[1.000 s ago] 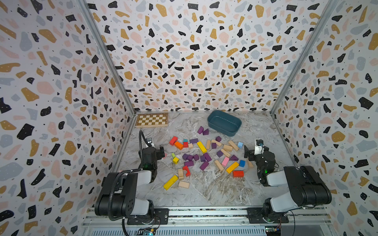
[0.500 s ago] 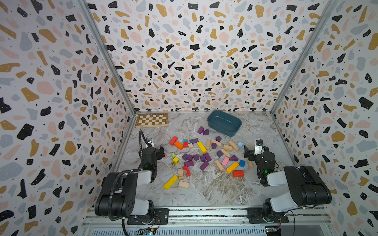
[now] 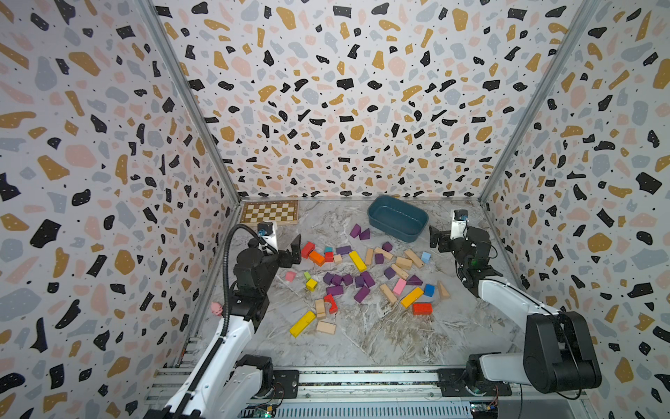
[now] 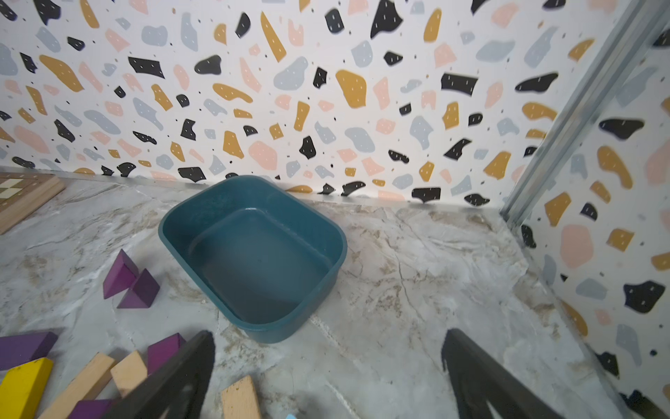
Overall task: Pick purple bricks into the storage bin
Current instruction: Pick up the storage box at the center of the board.
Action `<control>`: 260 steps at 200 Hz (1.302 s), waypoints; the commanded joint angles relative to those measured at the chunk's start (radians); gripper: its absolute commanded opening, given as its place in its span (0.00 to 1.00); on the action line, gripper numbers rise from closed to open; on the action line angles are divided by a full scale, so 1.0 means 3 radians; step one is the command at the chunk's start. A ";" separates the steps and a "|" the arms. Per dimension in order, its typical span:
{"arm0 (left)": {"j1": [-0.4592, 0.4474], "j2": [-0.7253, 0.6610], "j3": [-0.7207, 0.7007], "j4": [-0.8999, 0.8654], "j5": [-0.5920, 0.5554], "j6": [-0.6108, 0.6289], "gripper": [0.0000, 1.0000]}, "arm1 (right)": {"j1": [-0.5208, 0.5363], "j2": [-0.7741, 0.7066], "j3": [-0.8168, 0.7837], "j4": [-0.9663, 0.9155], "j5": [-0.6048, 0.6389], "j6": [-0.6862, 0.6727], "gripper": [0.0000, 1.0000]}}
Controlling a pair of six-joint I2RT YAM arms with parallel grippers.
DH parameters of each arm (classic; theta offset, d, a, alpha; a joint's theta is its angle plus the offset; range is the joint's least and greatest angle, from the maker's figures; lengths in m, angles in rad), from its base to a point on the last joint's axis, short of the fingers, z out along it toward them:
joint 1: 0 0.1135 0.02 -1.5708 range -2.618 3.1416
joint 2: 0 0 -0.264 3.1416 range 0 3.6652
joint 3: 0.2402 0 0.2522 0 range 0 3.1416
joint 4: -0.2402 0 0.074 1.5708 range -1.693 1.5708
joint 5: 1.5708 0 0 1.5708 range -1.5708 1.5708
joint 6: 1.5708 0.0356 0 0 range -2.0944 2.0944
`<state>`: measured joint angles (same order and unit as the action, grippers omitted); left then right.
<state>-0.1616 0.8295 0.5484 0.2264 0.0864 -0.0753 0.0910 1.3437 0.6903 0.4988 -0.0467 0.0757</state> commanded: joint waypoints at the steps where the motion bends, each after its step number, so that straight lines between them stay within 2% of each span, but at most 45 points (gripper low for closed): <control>1: -0.0261 -0.0260 -0.0331 -0.0453 0.0238 -0.0137 0.99 | -0.0139 0.0149 0.0185 -0.0542 -0.0322 0.0398 1.00; 15: -0.0510 -0.0452 -0.0504 -0.0523 0.0250 -0.0104 0.99 | -0.0174 0.0300 0.0348 -0.0592 -0.0435 0.0481 1.00; 37: -0.0889 -0.0758 -0.0671 -0.0749 -0.0006 -0.0005 0.99 | -0.0179 0.0550 0.0607 -0.0654 -0.0590 0.0607 0.99; 62: -0.1058 -0.1037 -0.0778 -0.0823 -0.0137 0.0016 0.99 | -0.0183 0.0828 0.0873 -0.0678 -0.0690 0.0737 0.98; 79: -0.1077 -0.1131 -0.0800 -0.0873 -0.0167 -0.0037 0.99 | -0.0184 0.1016 0.1046 -0.0716 -0.0743 0.0833 0.96; 99: -0.1080 -0.1188 -0.0823 -0.0980 -0.0031 -0.0197 0.99 | -0.0188 0.1234 0.1221 -0.0757 -0.0773 0.0965 0.94; 123: -0.1093 -0.1360 -0.1059 -0.1000 0.0078 -0.0398 0.99 | -0.0196 0.1491 0.1379 -0.0752 -0.0828 0.1085 0.91; 155: -0.1098 -0.1691 -0.1219 -0.0989 0.0142 -0.0386 0.99 | -0.0186 0.1827 0.1629 -0.0738 -0.0893 0.1274 0.85; 191: -0.1098 -0.1576 -0.1235 -0.0900 0.0157 -0.0383 0.99 | -0.0125 0.2208 0.2084 -0.0979 -0.0788 0.1276 0.79; 224: -0.1098 -0.1333 -0.1190 -0.0821 0.0142 -0.0384 0.99 | -0.0082 0.2445 0.2332 -0.1109 -0.0734 0.1319 0.69; 260: -0.1095 -0.1291 -0.1179 -0.0814 0.0129 -0.0392 0.99 | -0.0053 0.2635 0.2532 -0.1241 -0.0773 0.1387 0.46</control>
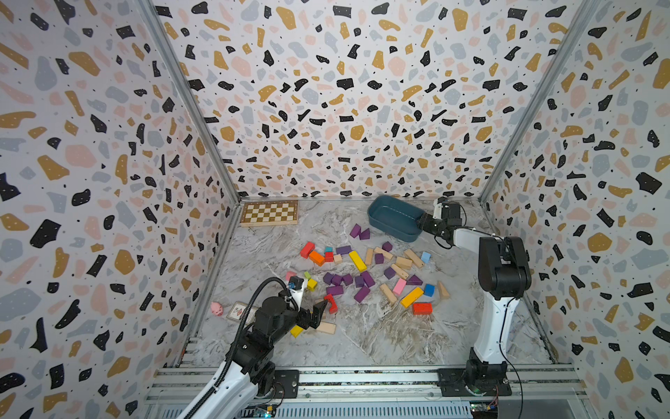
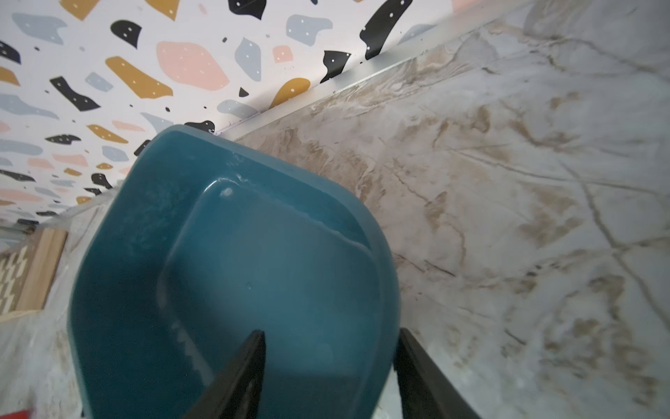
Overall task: Pick purple bricks into the storage bin
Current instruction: Pick up the storage box at the center of the board.
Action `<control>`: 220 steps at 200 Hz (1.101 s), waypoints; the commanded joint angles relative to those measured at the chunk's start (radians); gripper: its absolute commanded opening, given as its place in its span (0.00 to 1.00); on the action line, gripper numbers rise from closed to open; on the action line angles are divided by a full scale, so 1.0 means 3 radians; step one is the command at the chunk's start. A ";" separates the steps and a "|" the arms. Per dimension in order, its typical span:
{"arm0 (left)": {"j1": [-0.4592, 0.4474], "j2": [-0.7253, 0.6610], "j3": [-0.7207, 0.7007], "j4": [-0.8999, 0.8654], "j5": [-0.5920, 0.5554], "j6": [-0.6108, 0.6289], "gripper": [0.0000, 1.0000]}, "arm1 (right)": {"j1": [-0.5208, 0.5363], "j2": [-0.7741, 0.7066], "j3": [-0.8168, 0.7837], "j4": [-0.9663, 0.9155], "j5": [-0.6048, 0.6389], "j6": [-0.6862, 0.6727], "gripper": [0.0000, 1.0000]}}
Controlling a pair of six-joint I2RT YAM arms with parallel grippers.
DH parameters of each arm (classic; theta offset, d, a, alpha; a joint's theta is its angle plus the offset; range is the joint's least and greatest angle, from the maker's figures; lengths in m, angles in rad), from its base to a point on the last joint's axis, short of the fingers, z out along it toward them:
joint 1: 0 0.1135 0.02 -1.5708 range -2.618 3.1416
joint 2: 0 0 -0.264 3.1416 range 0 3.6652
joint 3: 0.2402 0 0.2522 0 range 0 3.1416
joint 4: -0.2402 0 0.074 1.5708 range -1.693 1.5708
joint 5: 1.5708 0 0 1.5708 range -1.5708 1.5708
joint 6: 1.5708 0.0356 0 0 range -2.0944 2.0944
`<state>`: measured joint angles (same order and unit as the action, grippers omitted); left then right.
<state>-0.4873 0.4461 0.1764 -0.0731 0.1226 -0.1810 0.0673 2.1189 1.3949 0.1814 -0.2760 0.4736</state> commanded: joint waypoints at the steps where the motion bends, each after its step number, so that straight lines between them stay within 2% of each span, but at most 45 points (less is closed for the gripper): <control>1: -0.0010 -0.0014 0.0059 0.0183 0.0009 -0.0038 0.99 | 0.0023 0.0055 0.0191 -0.0187 -0.0010 0.0065 0.45; 59: -0.0012 -0.0060 0.0047 0.0177 -0.0035 -0.0057 0.99 | 0.0026 0.0153 0.0374 -0.0271 0.0004 0.0123 0.24; 110: -0.0012 -0.0093 0.0039 0.0166 -0.0035 -0.0058 0.99 | 0.0026 0.0182 0.0519 -0.0258 -0.0065 0.0293 0.00; 149: -0.0012 -0.0145 0.0027 0.0145 -0.0051 -0.0061 0.99 | 0.0027 0.0182 0.0644 -0.0303 -0.0065 0.0323 0.00; 176: -0.0009 -0.0138 0.0027 0.0150 -0.0051 -0.0059 0.99 | 0.0040 0.0272 0.0929 -0.0401 -0.0050 0.0359 0.00; 220: -0.0011 -0.0096 0.0036 0.0167 -0.0027 -0.0055 0.99 | 0.0241 0.0840 0.2154 -0.1012 0.0243 0.0118 0.00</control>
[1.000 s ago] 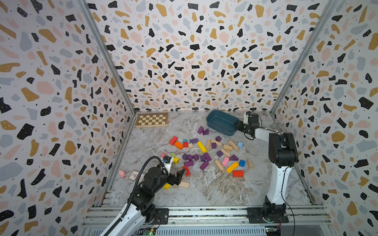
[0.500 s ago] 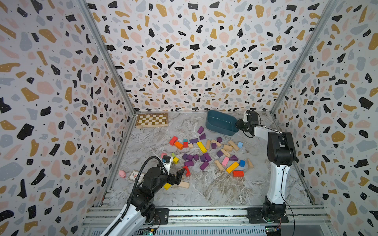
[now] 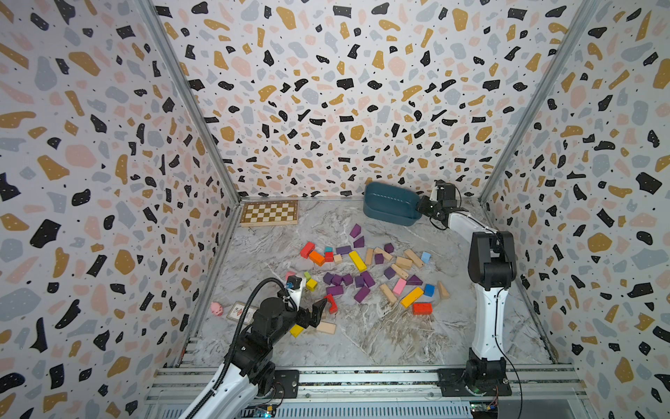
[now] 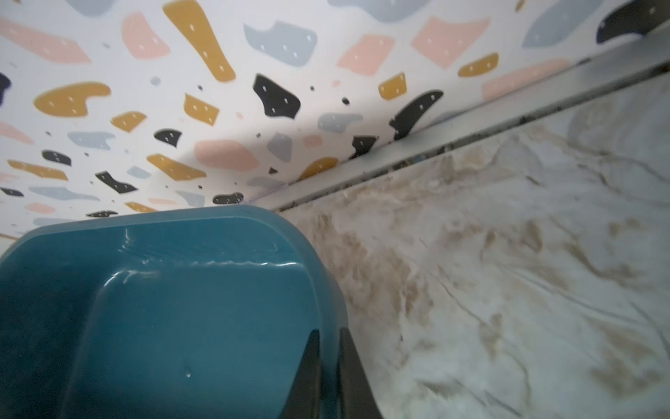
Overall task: Pick purple bricks into the storage bin
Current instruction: Pick up the storage box at the center of the board, then place the storage box at the center of the board.
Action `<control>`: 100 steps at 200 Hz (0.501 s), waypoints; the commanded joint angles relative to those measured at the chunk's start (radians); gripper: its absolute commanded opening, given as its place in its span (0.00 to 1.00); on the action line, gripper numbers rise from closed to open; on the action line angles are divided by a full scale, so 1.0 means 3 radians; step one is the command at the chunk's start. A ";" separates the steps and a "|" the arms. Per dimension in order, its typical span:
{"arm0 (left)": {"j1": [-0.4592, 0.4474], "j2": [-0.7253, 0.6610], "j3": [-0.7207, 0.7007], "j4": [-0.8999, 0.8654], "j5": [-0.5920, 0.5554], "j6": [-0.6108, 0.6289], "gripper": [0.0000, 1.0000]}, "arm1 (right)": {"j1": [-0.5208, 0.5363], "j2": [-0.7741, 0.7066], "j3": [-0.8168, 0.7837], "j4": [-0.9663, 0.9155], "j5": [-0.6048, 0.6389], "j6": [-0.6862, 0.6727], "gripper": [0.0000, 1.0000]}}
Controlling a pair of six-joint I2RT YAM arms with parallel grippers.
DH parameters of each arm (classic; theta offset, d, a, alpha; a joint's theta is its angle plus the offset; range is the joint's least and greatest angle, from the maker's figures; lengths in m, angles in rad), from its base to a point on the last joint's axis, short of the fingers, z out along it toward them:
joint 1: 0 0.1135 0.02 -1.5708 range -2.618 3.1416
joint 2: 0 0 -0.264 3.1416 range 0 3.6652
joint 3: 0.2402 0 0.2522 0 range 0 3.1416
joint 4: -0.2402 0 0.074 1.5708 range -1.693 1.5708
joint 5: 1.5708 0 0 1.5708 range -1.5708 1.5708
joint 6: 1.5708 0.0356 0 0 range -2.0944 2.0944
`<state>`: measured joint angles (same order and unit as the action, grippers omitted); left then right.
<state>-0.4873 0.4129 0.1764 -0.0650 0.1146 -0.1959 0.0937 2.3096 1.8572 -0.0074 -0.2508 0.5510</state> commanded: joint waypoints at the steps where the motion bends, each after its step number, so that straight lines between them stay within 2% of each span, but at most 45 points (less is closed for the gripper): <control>1: -0.0012 0.0014 0.0038 0.0140 -0.0002 -0.0004 0.99 | 0.0158 0.0223 0.0647 -0.0399 0.0163 -0.0147 0.00; 19: -0.0012 0.0000 0.0040 0.0135 0.0007 0.0001 0.99 | 0.0248 0.0539 0.1164 -0.0580 0.0277 -0.0235 0.00; 51: -0.0012 -0.0017 0.0031 0.0125 0.0011 0.0000 0.99 | 0.0318 0.0934 0.1634 -0.0492 0.0277 -0.0175 0.00; 71: -0.0012 -0.0036 0.0035 0.0112 0.0017 0.0002 0.99 | 0.0399 0.1226 0.2098 -0.0694 0.0319 -0.0242 0.00; 100: -0.0010 -0.0052 0.0029 0.0115 -0.0004 -0.0002 0.99 | 0.0515 0.1229 0.2066 -0.0753 0.0397 -0.0433 0.00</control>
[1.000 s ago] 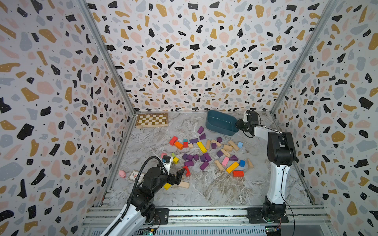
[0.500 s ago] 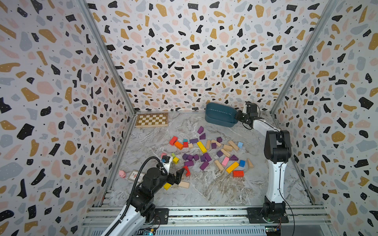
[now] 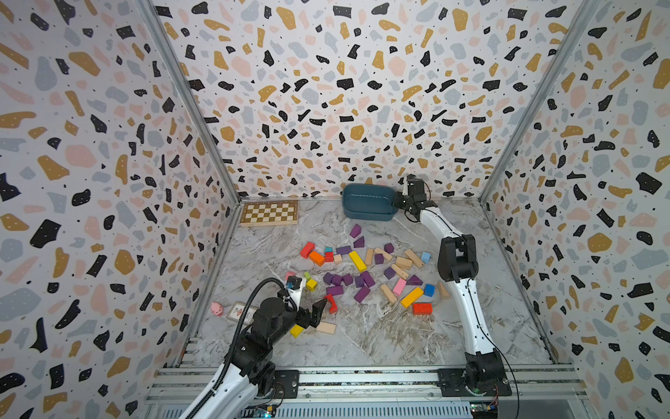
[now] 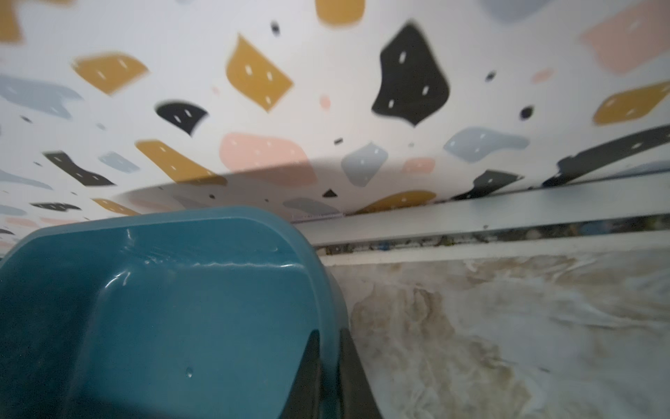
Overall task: Pick purple bricks into the storage bin
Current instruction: Place the storage box at the center of the board.
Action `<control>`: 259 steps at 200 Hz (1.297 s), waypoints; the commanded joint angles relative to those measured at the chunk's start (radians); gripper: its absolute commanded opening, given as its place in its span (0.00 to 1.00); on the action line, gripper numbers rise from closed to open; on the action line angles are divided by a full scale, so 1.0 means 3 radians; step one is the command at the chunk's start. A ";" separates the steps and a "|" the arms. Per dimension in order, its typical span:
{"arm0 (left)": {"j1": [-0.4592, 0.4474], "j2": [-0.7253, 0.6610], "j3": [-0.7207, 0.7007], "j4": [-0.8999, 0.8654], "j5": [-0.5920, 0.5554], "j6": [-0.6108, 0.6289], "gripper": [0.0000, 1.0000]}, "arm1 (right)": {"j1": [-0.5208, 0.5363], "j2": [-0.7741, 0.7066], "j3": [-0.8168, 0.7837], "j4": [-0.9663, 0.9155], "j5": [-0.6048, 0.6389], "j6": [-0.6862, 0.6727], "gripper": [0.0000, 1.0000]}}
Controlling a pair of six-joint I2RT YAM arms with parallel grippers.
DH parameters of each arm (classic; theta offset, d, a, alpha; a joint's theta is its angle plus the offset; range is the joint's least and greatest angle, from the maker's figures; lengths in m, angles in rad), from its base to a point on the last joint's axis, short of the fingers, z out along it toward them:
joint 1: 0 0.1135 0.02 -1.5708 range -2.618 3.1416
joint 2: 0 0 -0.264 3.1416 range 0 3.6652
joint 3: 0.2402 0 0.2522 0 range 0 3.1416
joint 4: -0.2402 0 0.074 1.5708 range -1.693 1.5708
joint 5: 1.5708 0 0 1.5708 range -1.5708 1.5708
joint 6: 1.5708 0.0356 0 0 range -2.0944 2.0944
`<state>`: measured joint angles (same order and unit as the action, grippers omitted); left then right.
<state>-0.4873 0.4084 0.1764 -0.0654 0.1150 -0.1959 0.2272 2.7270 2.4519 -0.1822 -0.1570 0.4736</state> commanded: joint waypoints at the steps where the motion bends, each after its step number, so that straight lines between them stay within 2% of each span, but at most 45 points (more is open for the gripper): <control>1: -0.0011 -0.0037 0.0027 0.0116 -0.0005 -0.0002 0.99 | 0.0075 -0.0172 0.0065 -0.0166 0.0085 -0.0190 0.00; 75: -0.0009 -0.0024 0.0027 0.0131 -0.0003 -0.0003 0.99 | 0.0203 -0.0813 -0.0844 0.0000 0.0198 -0.0444 0.00; 136: -0.0012 -0.0032 0.0026 0.0126 0.0013 0.0002 0.99 | 0.0248 -0.1262 -0.1441 0.0183 0.0494 -0.0177 0.00; 141: -0.0012 -0.0031 0.0026 0.0126 0.0014 0.0004 0.99 | 0.0250 -0.1266 -0.1435 0.0170 0.0505 -0.0173 0.09; 152: -0.0012 -0.0032 0.0027 0.0121 0.0018 0.0003 0.99 | 0.0247 -0.1297 -0.1424 0.0147 0.0542 -0.0189 0.36; 159: -0.0012 -0.0032 0.0025 0.0121 0.0018 0.0003 0.99 | 0.0250 -0.1340 -0.1432 0.0143 0.0572 -0.0208 0.45; 171: -0.0012 -0.0039 0.0026 0.0116 0.0013 0.0003 0.99 | 0.0247 -0.1418 -0.1442 0.0155 0.0602 -0.0261 0.53; 185: -0.0012 -0.0043 0.0022 0.0116 0.0013 0.0003 0.99 | 0.0250 -0.1534 -0.1449 0.0140 0.0606 -0.0339 0.58; 217: -0.0008 -0.0040 0.0023 0.0115 0.0001 -0.0003 0.99 | 0.0323 -0.1878 -0.1637 0.0040 0.0423 -0.0634 0.60; 259: -0.0012 -0.0045 0.0021 0.0115 0.0010 -0.0002 0.99 | 0.0551 -0.2687 -0.2885 0.0378 0.0267 -0.0743 0.60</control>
<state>-0.4873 0.4038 0.1764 -0.0658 0.1150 -0.1959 0.3401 2.0560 1.7603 -0.1173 -0.0334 0.2909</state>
